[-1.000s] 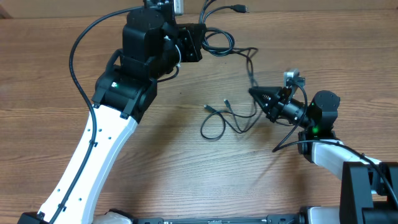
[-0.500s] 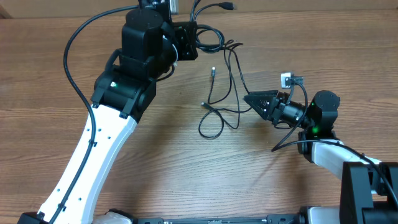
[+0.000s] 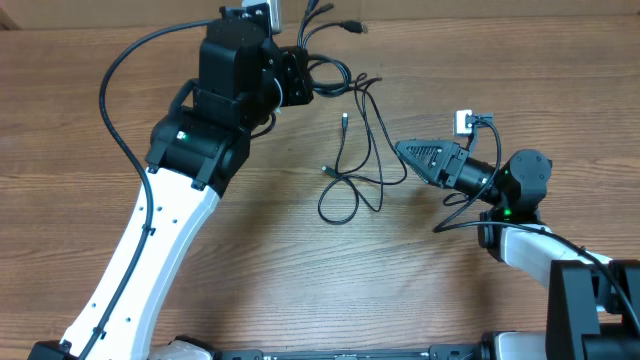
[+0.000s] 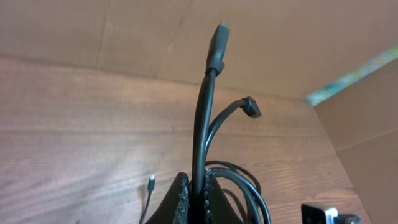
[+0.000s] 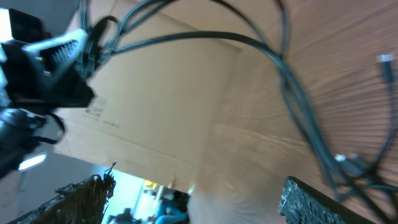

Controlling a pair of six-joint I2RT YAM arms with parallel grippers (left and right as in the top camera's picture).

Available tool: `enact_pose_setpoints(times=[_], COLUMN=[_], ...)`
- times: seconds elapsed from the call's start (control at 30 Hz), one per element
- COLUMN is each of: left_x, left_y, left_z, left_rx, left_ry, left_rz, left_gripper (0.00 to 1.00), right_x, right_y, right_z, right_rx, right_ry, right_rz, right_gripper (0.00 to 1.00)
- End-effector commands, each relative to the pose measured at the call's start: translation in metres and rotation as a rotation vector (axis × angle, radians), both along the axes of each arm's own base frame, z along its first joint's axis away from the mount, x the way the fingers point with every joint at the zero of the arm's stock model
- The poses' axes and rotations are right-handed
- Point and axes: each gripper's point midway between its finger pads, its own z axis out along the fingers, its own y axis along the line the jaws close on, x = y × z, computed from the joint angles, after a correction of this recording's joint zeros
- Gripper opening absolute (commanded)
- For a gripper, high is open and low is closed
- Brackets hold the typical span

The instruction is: Untangle cables

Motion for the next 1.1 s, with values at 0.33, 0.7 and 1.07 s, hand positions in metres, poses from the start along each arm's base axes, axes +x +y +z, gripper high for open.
enact_pose_setpoints(times=[0.33,0.7,1.07], left_x=[-0.008,-0.004,-0.017], left_y=[-0.044,-0.053,-0.073], left_z=[-0.025,-0.052,-0.055], left_rx=[-0.047,-0.027,-0.036], left_ry=[0.108,0.176,0.194], left_rz=[-0.048,-0.071,-0.139], left_gripper=[0.04,0.04,0.04], right_x=[0.002,-0.007,0.006], right_y=[0.028,0.035,0.027], right_z=[0.039,0.059,0.062], right_rx=[0.243,0.286,0.319], right_ry=[0.203,0.137,0.133], right_rz=[-0.012,0.023,-0.060], right_gripper=[0.78,0.70,0.41])
